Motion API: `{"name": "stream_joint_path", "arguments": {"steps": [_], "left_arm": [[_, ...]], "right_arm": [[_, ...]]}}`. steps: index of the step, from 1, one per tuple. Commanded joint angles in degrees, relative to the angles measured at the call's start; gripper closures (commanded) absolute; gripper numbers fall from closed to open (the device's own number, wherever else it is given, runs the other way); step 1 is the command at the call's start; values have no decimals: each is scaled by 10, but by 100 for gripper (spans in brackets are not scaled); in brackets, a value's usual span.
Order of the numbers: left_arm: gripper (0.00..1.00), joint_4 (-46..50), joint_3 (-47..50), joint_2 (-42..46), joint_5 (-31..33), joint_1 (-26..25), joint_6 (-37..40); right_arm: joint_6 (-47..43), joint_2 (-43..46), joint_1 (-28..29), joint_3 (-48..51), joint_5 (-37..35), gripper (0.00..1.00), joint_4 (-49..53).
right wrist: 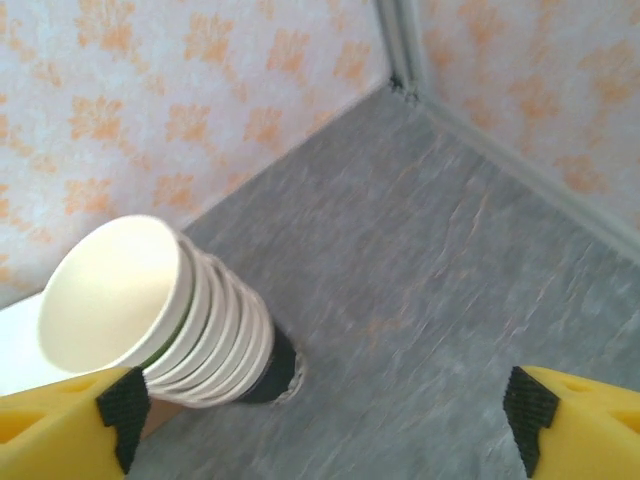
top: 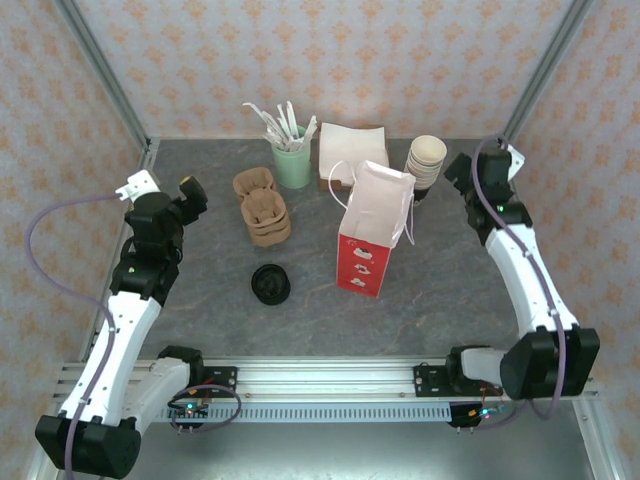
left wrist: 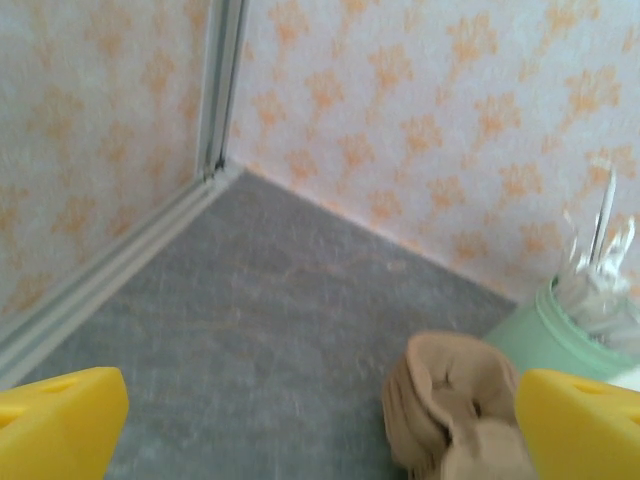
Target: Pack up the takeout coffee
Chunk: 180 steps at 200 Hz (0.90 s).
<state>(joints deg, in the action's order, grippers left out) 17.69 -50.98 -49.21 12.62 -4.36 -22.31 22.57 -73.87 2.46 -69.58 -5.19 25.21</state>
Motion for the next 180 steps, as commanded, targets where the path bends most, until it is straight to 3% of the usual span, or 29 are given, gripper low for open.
{"name": "stream_joint_path", "arguments": {"steps": [1, 29, 51, 76, 112, 138, 180], "left_arm": [[0, 139, -20, 6, -81, -11, -35], [0, 181, -35, 11, -125, -21, -24], [0, 198, -43, 16, -135, -27, -17], [0, 204, -41, 24, -137, -30, -13], [0, 219, -49, 29, -134, -31, -4], [0, 207, -44, 51, -176, -32, 7], [0, 212, -36, 86, -187, -32, 10]], "right_arm": [[47, -64, -1, -84, 81, 12, 136], [60, -133, -1, -171, 104, 21, 170], [61, -174, 0, -224, 99, 23, 189], [53, -211, 0, -270, 96, 33, 203], [45, -252, 0, -310, 101, 39, 212], [36, -272, 0, -324, 102, 40, 213], [26, -298, 0, -350, 112, 53, 222]]}}
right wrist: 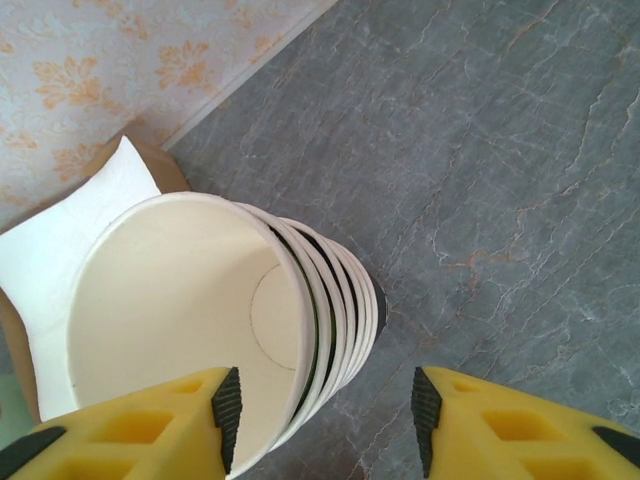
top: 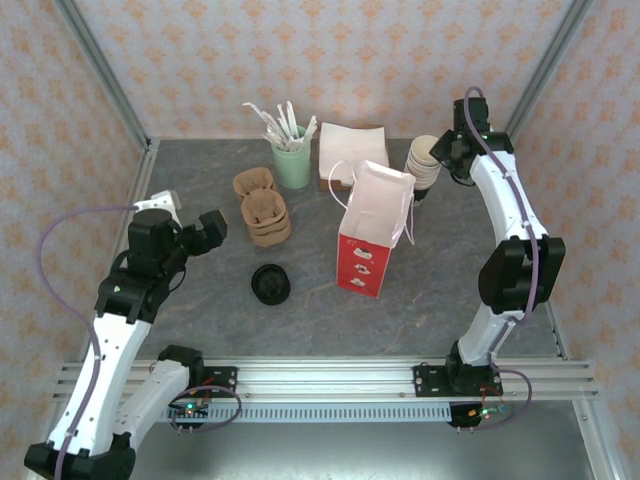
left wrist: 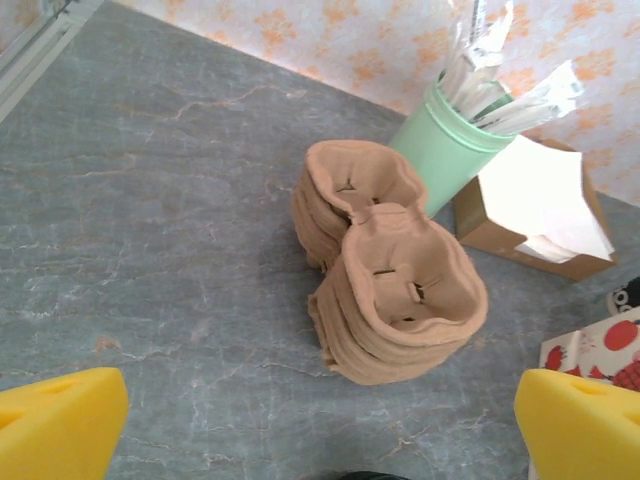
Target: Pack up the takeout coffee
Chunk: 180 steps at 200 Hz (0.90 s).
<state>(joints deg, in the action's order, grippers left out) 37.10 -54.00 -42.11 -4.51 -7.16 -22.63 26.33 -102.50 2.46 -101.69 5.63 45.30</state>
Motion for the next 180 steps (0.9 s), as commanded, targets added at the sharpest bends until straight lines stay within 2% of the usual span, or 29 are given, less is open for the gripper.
{"name": "stream_joint_path", "arguments": {"steps": [1, 43, 95, 118, 152, 180], "left_arm": [[0, 19, -6, 15, -16, -3, 13], [0, 38, -9, 17, -7, -3, 17], [0, 40, -11, 19, -2, -3, 20], [0, 40, -12, 20, -1, -3, 21], [0, 44, -14, 24, 0, -4, 23], [0, 47, -13, 27, 2, -3, 24]], "right_arm": [[-12, -13, 0, -30, 3, 53, 22], [-14, -33, 1, -47, 6, 61, 28], [-22, -47, 6, -69, -1, 77, 37], [-25, -53, 9, -76, -4, 78, 41], [-26, -57, 11, -78, -13, 73, 46], [-27, -60, 12, -80, -15, 78, 45]]}}
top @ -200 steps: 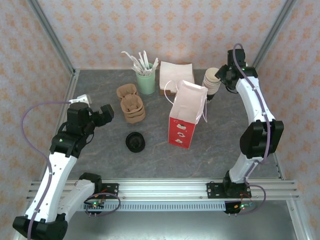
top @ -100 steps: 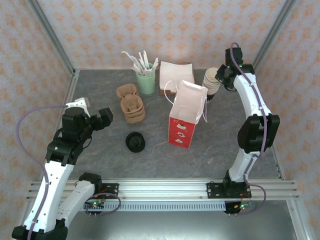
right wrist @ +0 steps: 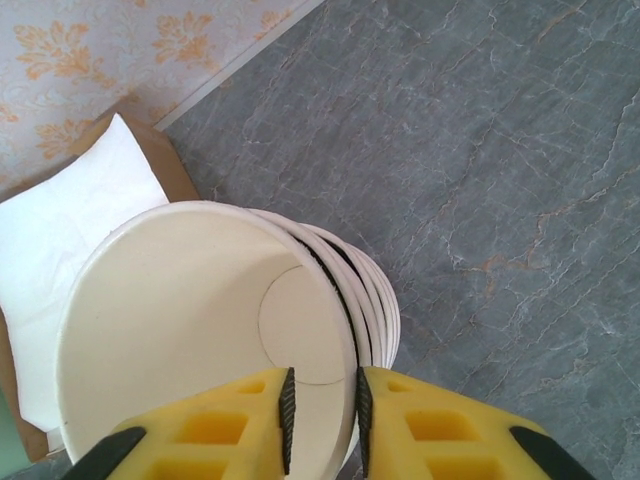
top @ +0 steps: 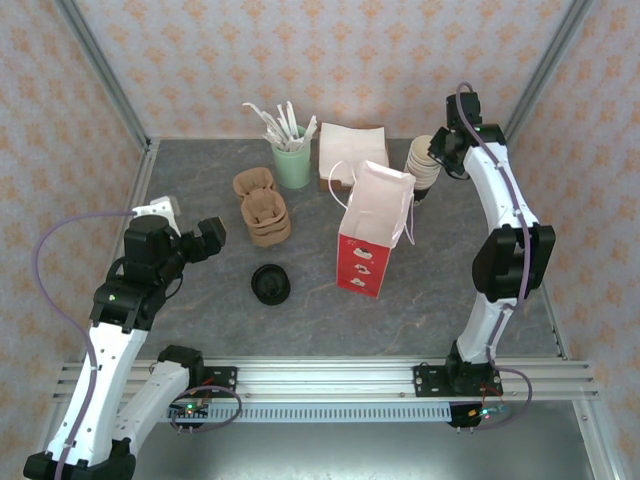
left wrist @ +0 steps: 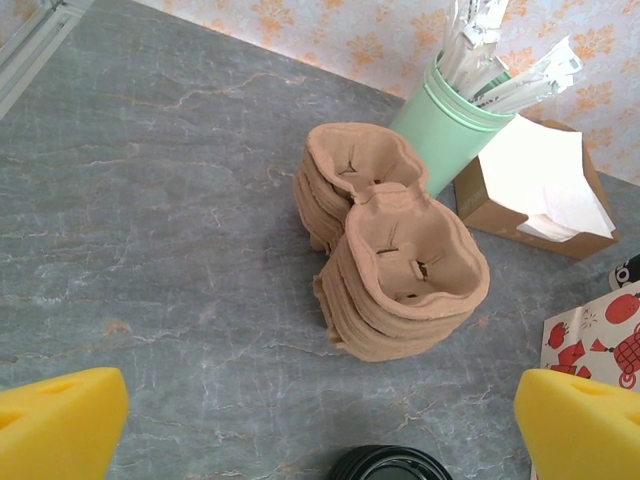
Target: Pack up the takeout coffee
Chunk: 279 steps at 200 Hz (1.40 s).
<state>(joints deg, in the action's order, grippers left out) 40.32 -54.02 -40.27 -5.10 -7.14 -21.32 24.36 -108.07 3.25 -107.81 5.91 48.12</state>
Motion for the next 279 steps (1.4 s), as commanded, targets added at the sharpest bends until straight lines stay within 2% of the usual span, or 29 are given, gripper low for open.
{"name": "stream_joint_path", "arguments": {"steps": [1, 14, 47, 136, 185, 200, 225, 253, 279], "left_arm": [[0, 15, -13, 9, 8, -4, 11], [0, 18, -14, 11, 9, -4, 12], [0, 24, -16, 12, 13, -4, 12], [0, 25, -35, 2, -14, -4, 2], [6, -4, -46, -9, -111, -19, 19], [13, -18, -38, -11, -107, -44, 28], [14, -36, -15, -22, -65, -110, 32], [15, -87, 21, -42, -11, -213, 32], [18, -113, 22, -106, 53, -299, 31]], "right_arm": [[-7, -5, 4, -19, -18, 78, 16], [-9, -6, 4, -23, -17, 87, 17], [-17, -5, 8, -36, -17, 98, 27], [-29, 65, 19, -84, -48, 100, 79], [-30, 138, 23, -87, -57, 100, 100], [-28, 165, 23, -83, -60, 100, 107], [-20, 218, 25, -70, -63, 100, 112], [-19, 274, 26, -72, -62, 100, 136], [-16, 321, 26, -81, -36, 100, 168]]}}
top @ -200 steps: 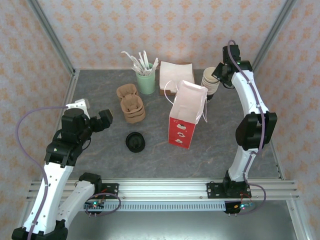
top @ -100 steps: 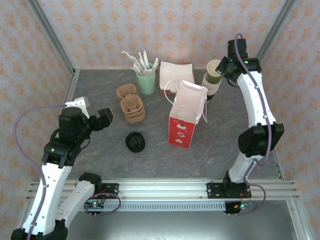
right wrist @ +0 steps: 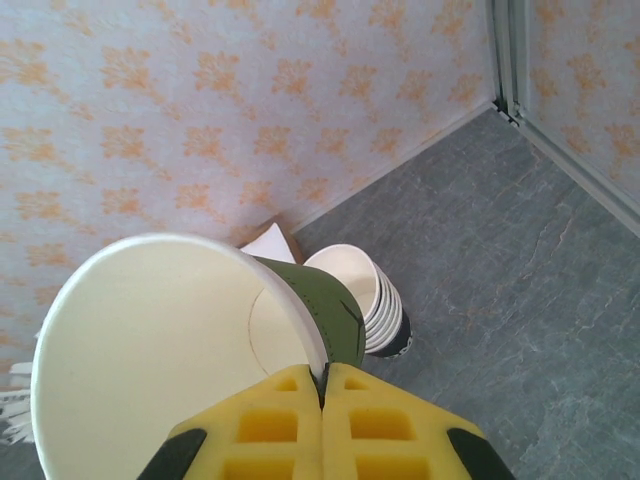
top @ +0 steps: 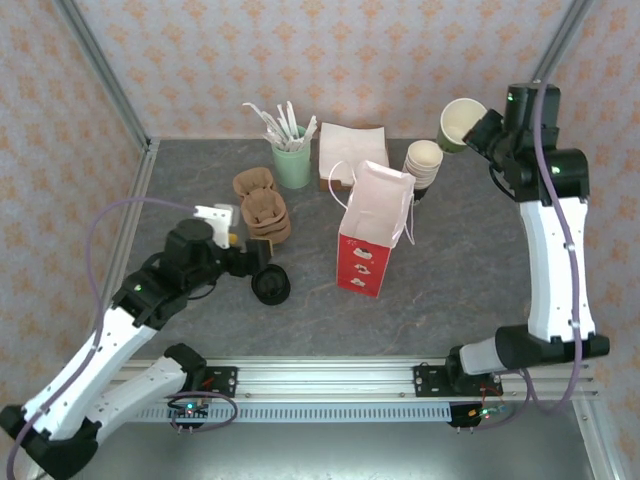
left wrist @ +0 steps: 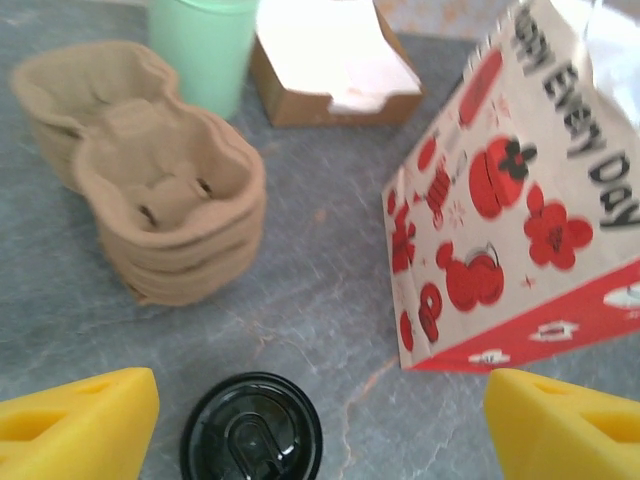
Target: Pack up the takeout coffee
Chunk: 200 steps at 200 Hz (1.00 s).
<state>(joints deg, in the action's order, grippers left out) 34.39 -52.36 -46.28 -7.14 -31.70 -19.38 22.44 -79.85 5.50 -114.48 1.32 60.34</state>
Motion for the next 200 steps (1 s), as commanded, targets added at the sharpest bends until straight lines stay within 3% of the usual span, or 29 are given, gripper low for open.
{"name": "stream_joint_path", "arguments": {"steps": [1, 21, 38, 65, 146, 200], "left_arm": [[18, -55, 5, -48, 75, -56, 12], [24, -78, -5, -108, 138, -109, 4], [34, -82, -19, -160, 192, -116, -29], [38, -103, -49, -237, 208, -137, -43], [39, -205, -99, -402, 132, -184, -108], [40, -265, -155, -503, 93, -211, -151]], "right_arm": [[3, 42, 3, -13, 11, 100, 47], [11, 87, 3, 0, 34, 100, 61], [16, 117, 3, 9, 54, 100, 73], [21, 148, 3, 13, 96, 100, 107], [54, 205, 3, 45, 178, 100, 123], [60, 214, 3, 11, 213, 100, 148]]}}
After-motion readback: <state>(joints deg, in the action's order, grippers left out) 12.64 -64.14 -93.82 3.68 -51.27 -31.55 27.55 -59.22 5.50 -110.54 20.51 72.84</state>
